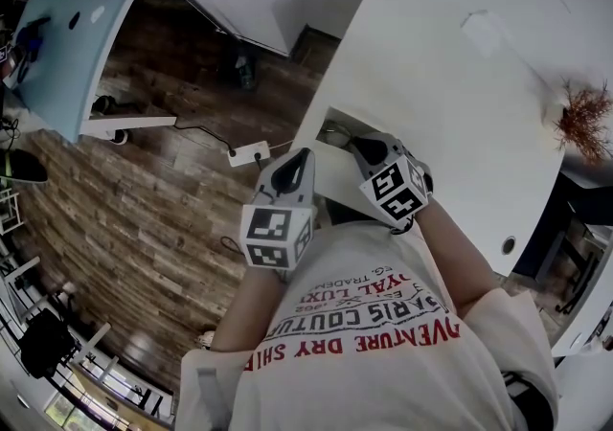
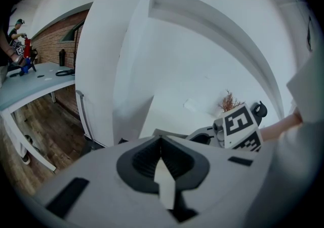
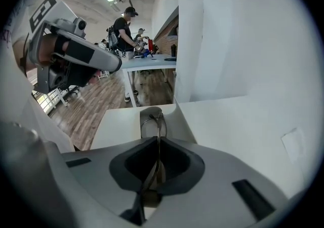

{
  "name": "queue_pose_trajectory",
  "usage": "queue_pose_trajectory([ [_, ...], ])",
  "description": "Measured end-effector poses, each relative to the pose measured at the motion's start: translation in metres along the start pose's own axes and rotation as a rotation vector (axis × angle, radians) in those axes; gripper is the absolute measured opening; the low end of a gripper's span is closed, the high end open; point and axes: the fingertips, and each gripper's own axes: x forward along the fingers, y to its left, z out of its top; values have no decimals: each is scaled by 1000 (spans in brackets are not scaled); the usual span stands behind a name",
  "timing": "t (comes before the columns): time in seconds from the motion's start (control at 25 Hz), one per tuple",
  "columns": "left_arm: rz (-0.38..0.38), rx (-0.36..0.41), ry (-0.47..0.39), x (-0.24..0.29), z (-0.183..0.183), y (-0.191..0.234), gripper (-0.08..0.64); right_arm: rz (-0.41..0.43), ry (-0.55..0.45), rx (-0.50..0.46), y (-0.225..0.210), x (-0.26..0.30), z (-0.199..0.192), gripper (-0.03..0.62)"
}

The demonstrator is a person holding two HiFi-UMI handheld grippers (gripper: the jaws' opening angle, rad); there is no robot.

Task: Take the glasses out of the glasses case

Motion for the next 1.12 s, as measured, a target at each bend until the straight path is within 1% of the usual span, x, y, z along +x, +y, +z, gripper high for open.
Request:
queue_pose_trajectory([
  [0.08, -3, 6, -1, -2, -1, -1, 8, -18, -17, -7, -3, -3, 2, 26],
  [0.32, -18, 27, -4, -8, 1, 0, 8, -109, -63, -40, -12, -20, 19, 26],
  [0.48, -37, 47, -13, -16, 5, -7, 8, -136, -111, -46, -8, -37, 34, 26],
  [0.6, -67, 84, -33, -20, 12, -15, 8, -173, -163, -1, -9, -55, 47, 26],
  [0.76, -113, 130, -62, -28, 22, -27, 8, -235, -236, 108, -6, -83, 61, 26],
  [0.88, -144, 160, -87, -36, 32, -35, 8, -285, -290, 168, -3, -106, 70, 26],
  [1.0, -168, 189, -129, -48, 44, -42, 8, -342, -354, 214, 2, -130, 76, 26],
  [1.12, -190, 219, -173, -62, 56, -47, 8, -416, -438, 259, 9, -156, 84, 26],
])
